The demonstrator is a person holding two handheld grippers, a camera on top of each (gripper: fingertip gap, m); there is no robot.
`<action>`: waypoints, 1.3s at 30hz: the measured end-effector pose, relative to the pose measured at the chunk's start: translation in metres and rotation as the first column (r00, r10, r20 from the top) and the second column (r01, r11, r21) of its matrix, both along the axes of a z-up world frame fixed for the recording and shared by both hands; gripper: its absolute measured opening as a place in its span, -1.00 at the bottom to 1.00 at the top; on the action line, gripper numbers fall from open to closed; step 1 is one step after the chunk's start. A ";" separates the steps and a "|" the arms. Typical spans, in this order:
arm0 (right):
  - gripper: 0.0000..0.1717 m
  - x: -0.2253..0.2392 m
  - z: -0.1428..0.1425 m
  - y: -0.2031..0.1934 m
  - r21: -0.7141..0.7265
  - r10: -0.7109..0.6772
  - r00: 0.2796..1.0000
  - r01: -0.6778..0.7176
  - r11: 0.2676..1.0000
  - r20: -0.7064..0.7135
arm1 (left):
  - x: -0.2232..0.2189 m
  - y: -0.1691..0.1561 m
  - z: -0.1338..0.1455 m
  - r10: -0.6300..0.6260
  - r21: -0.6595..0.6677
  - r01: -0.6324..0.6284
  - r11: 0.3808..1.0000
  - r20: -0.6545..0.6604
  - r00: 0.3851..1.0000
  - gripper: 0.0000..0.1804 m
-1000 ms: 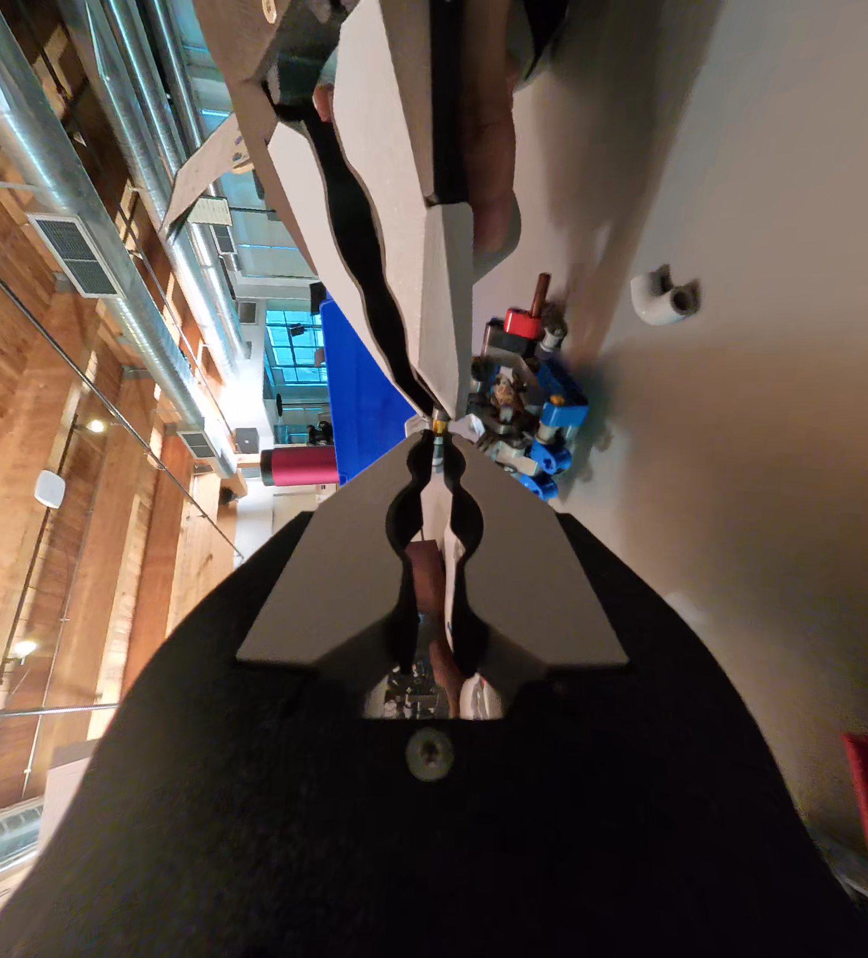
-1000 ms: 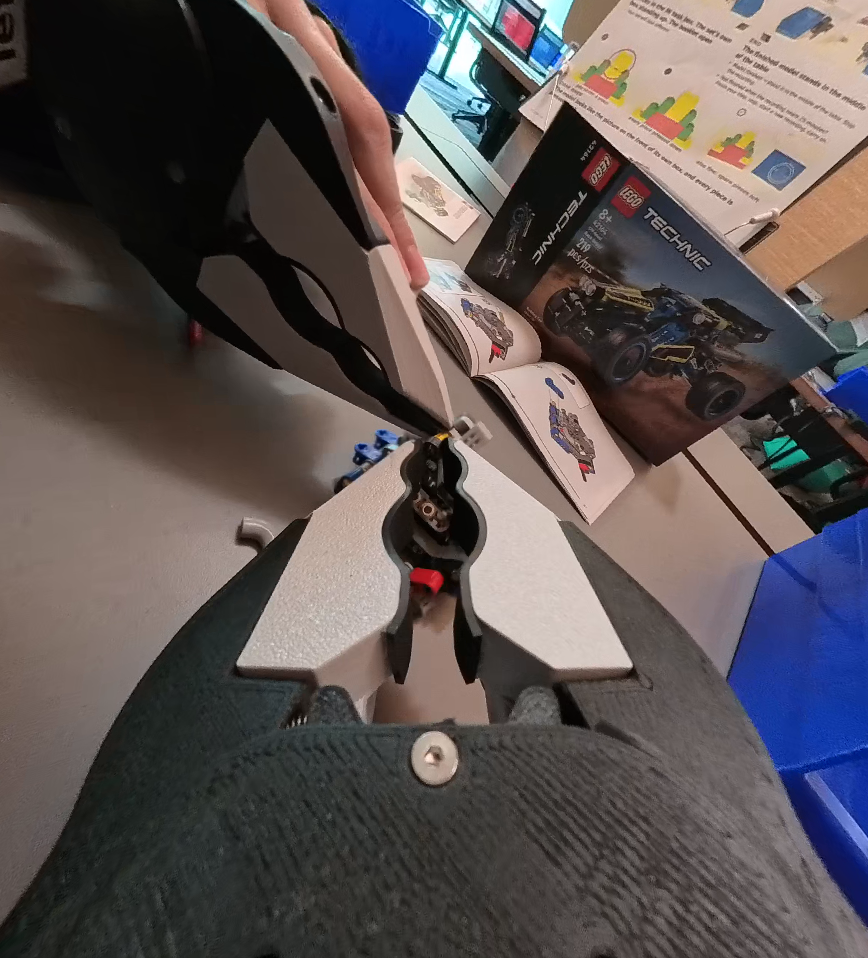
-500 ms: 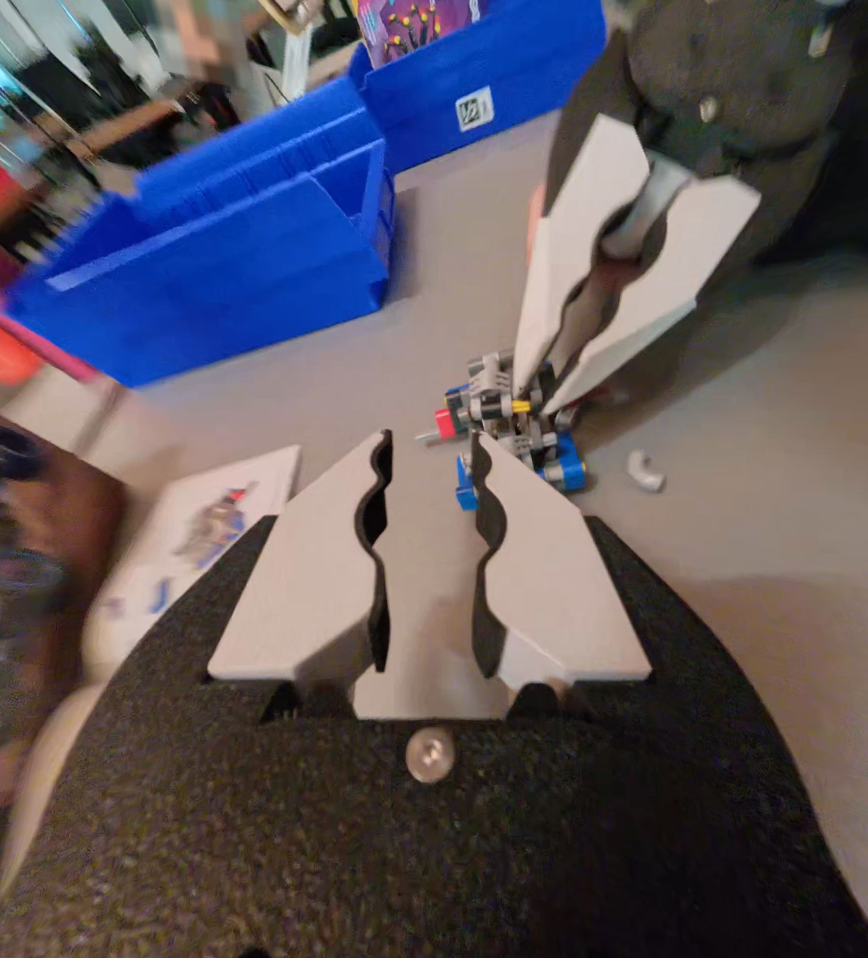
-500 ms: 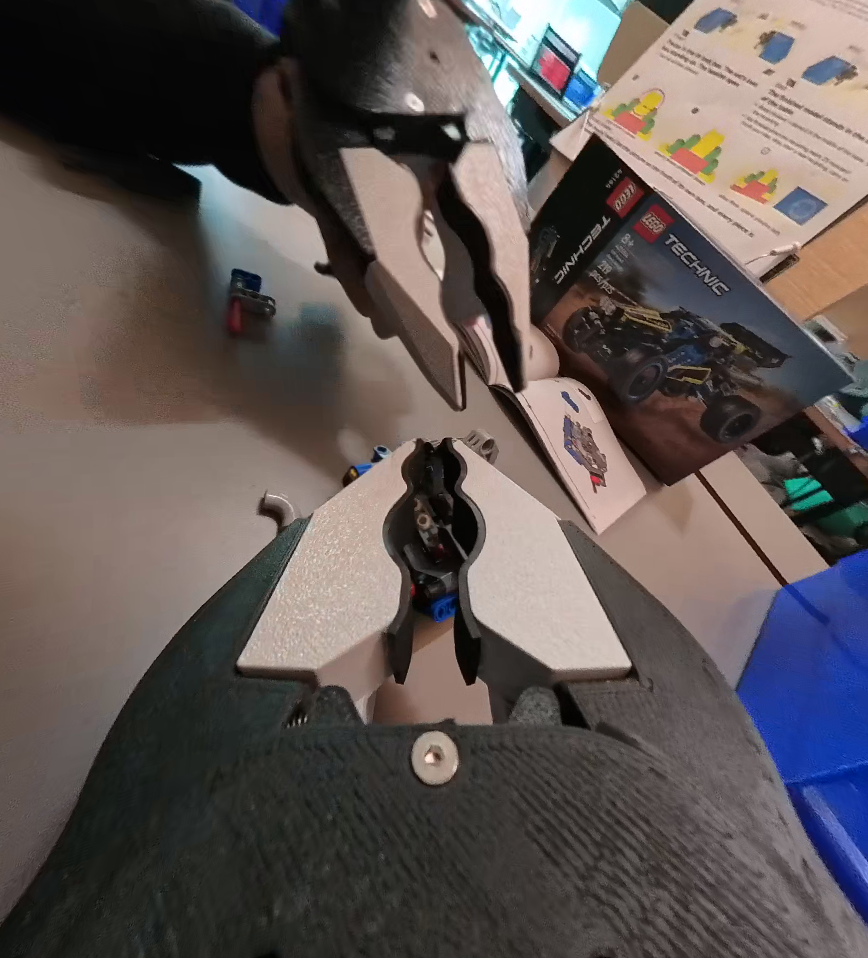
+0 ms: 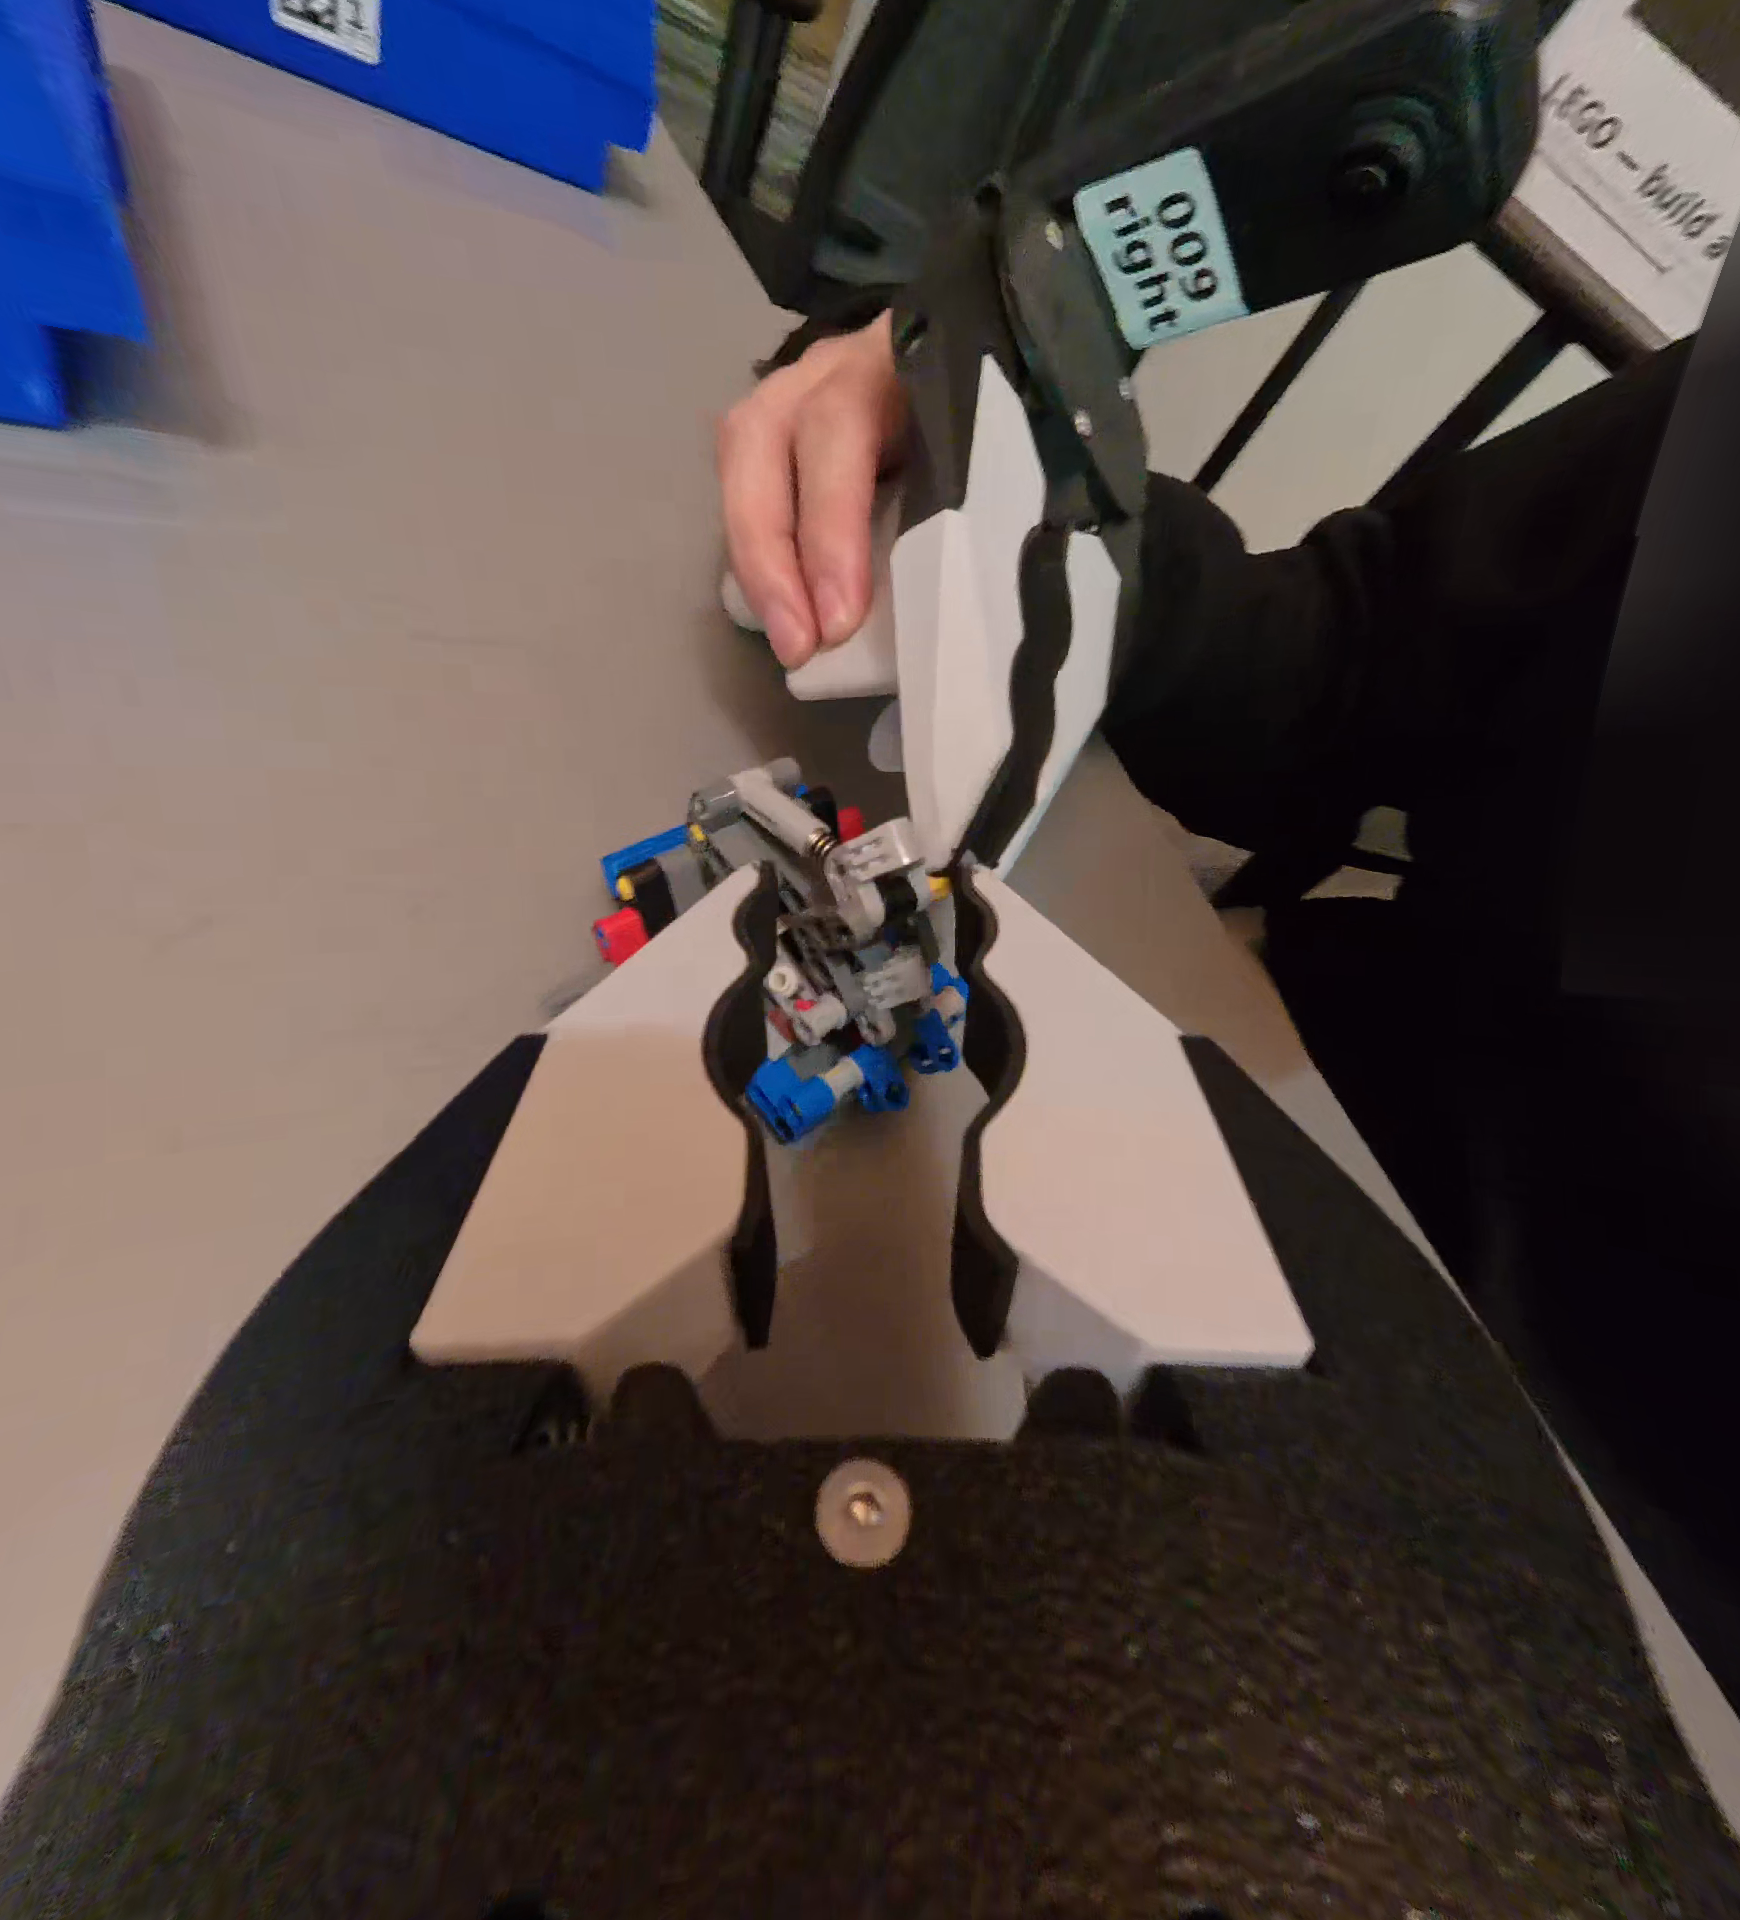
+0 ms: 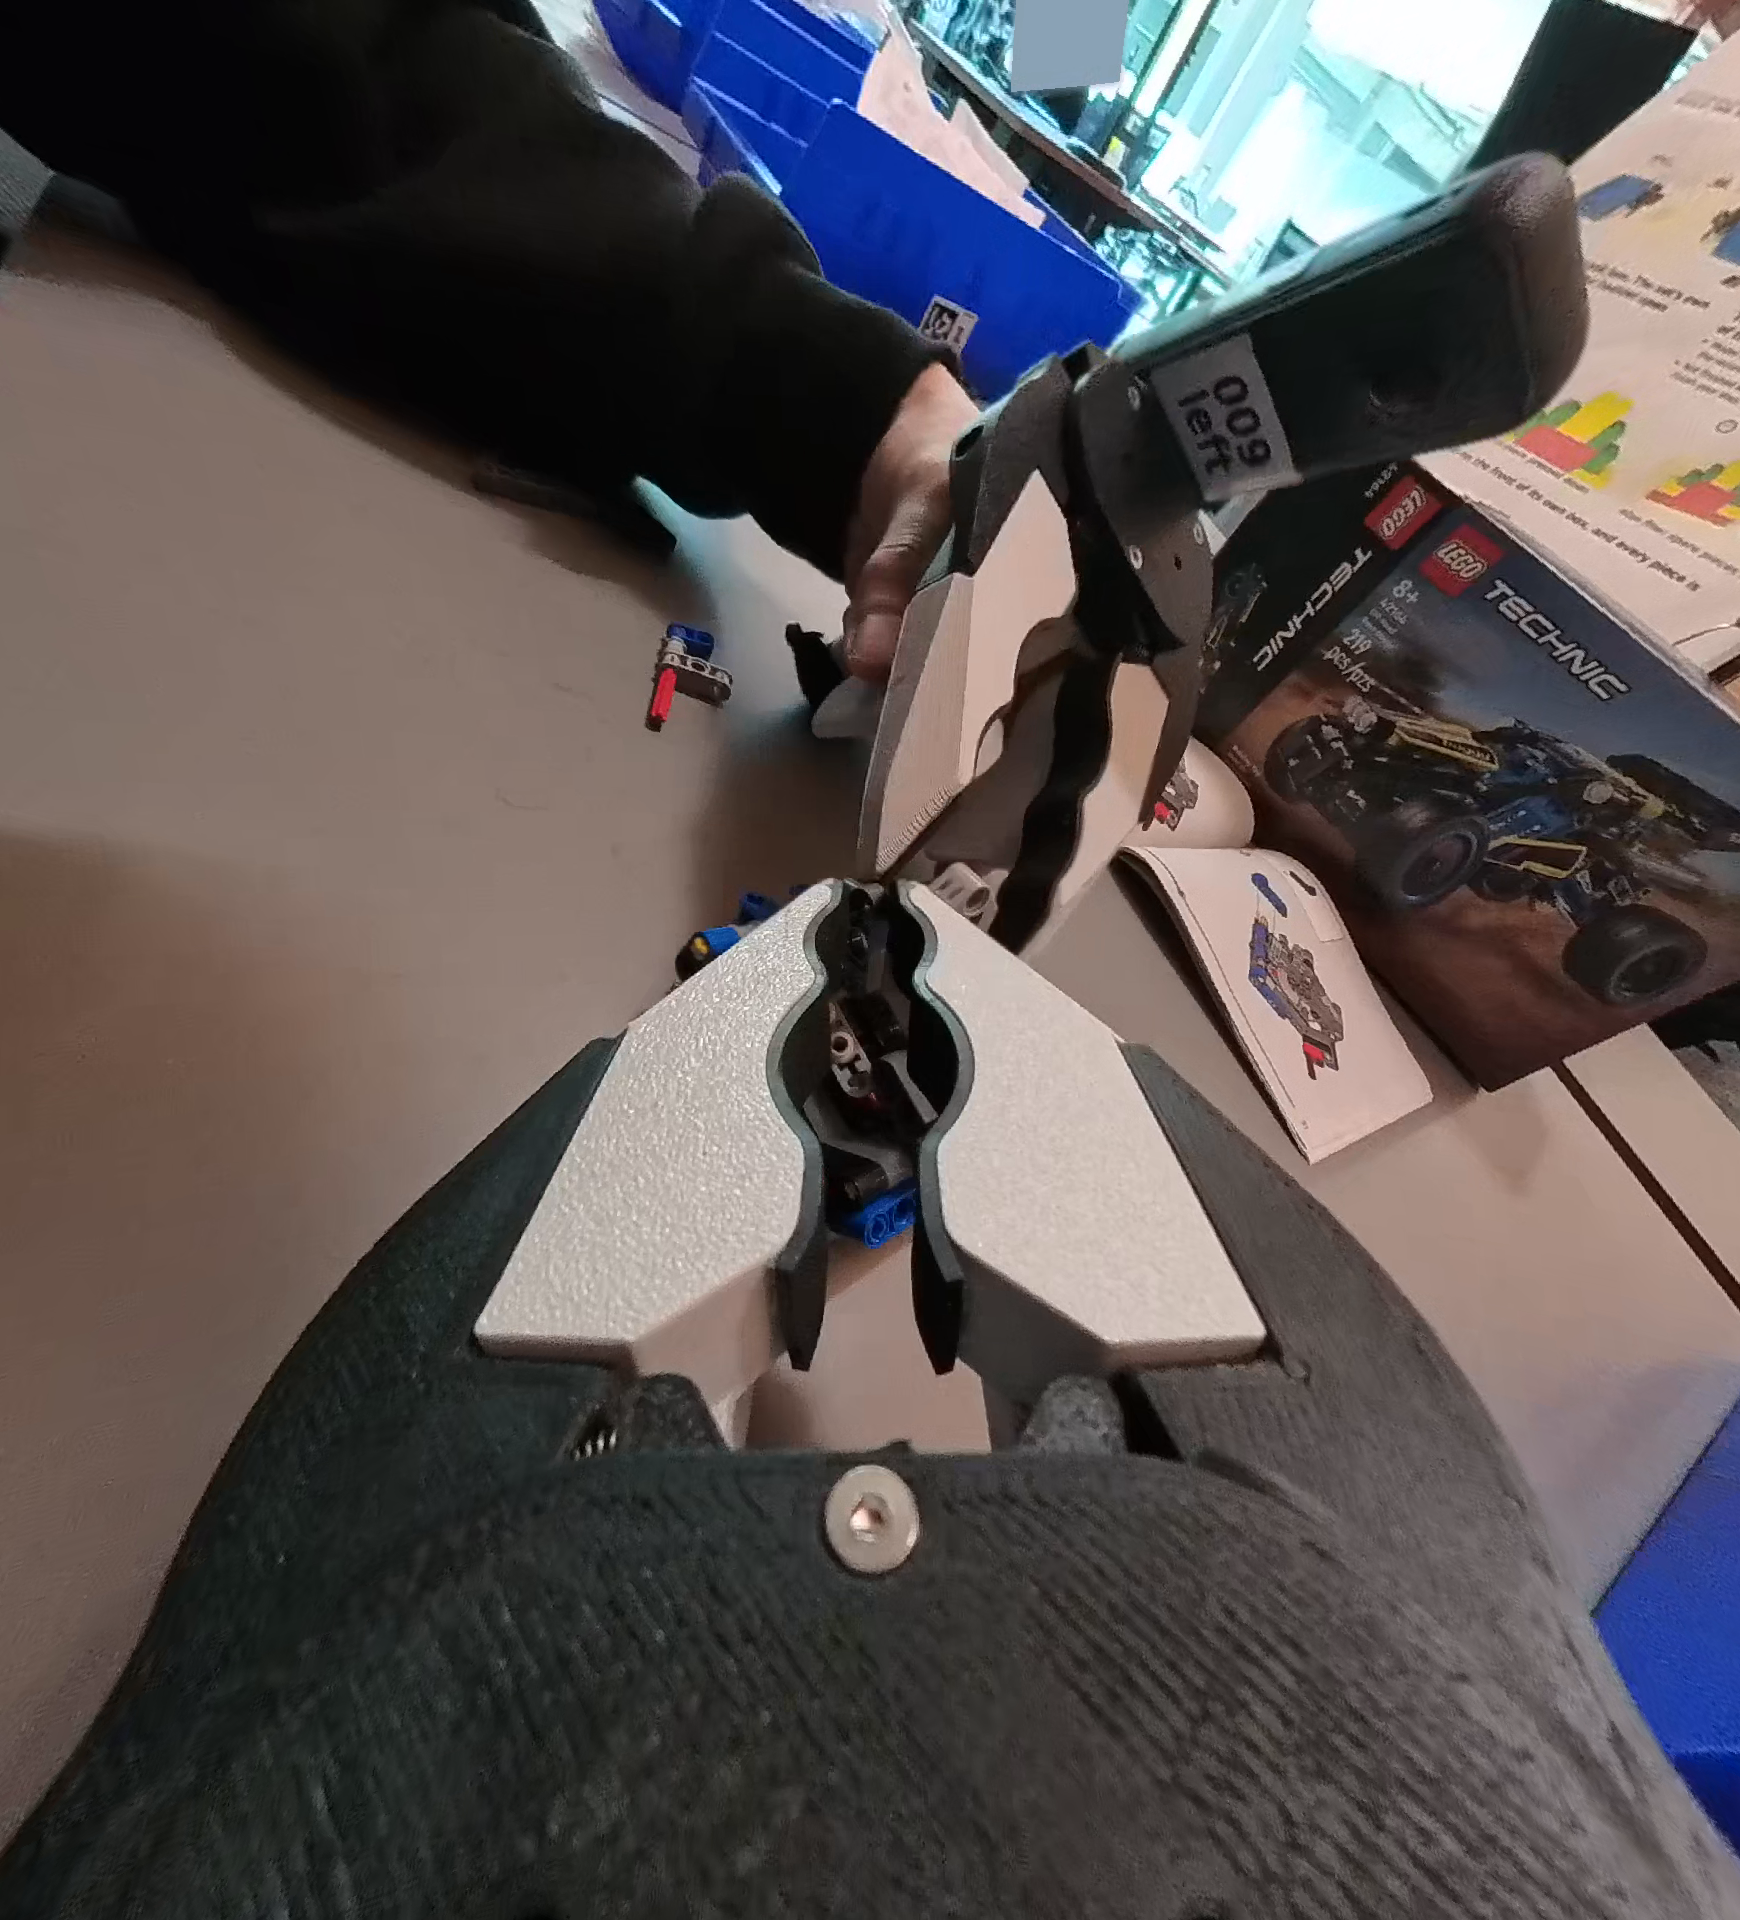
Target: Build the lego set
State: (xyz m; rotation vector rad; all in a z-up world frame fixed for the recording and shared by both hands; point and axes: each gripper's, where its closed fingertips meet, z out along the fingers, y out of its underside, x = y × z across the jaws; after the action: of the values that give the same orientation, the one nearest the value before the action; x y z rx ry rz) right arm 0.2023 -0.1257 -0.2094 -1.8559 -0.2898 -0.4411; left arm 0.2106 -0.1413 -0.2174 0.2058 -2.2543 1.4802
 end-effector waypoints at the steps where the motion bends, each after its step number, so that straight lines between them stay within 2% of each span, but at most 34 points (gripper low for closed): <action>1: -0.95 0.000 0.000 0.000 0.000 -0.002 1.000 0.002 1.000 0.000 | -0.002 -0.001 0.001 -0.012 -0.006 0.012 1.000 -0.008 1.000 -0.71; 4: -0.94 0.002 -0.001 -0.003 -0.004 -0.019 1.000 0.019 1.000 0.005 | -0.001 -0.001 0.000 -0.011 -0.001 0.011 1.000 -0.011 1.000 -0.80; 8: -0.85 0.007 0.001 -0.007 0.011 -0.101 0.995 0.101 0.995 0.021 | 0.002 0.000 -0.001 0.017 0.007 -0.018 1.000 0.011 1.000 -0.81; 12: -0.93 0.004 -0.012 -0.013 -0.069 -0.181 0.981 0.186 0.980 0.066 | -0.001 0.000 -0.002 0.030 0.012 -0.030 0.999 0.003 1.000 -0.81; 15: -0.90 0.005 -0.013 -0.012 -0.071 -0.222 0.969 0.230 0.971 0.107 | -0.001 -0.001 -0.002 0.042 0.012 -0.042 0.999 0.016 0.999 -0.81; 17: -0.80 0.007 -0.010 -0.012 -0.047 -0.251 0.960 0.259 0.965 0.127 | 0.000 -0.001 -0.002 0.052 0.013 -0.052 0.999 0.011 0.999 -0.81; 21: -0.82 0.004 0.001 -0.012 0.027 -0.279 0.949 0.278 0.960 0.148 | 0.002 0.000 -0.003 0.073 0.020 -0.073 0.997 0.003 0.997 -0.81; 25: -0.86 0.006 -0.007 -0.010 -0.023 -0.279 0.948 0.286 0.958 0.154 | -0.001 0.000 -0.004 0.090 0.027 -0.089 0.996 -0.027 0.996 -0.82; 27: -0.93 0.009 -0.008 -0.011 -0.027 -0.300 0.938 0.309 0.951 0.172 | -0.002 0.000 -0.005 0.097 0.030 -0.096 0.995 -0.007 0.995 -0.83; 35: -0.94 0.009 -0.007 -0.014 -0.025 -0.294 0.942 0.302 0.953 0.163 | 0.000 -0.004 -0.006 0.132 0.038 -0.135 0.990 0.085 0.988 -0.83; 39: -0.95 0.011 -0.007 -0.015 -0.021 -0.305 0.935 0.314 0.949 0.182 | 0.001 -0.004 -0.006 0.151 0.040 -0.155 0.987 0.086 0.985 -0.84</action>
State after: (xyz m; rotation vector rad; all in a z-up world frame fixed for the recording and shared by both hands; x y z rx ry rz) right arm 0.2133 -0.1403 -0.2165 -1.9204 -0.1256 -0.8251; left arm 0.2117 -0.1458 -0.2238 0.3449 -2.3877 1.5399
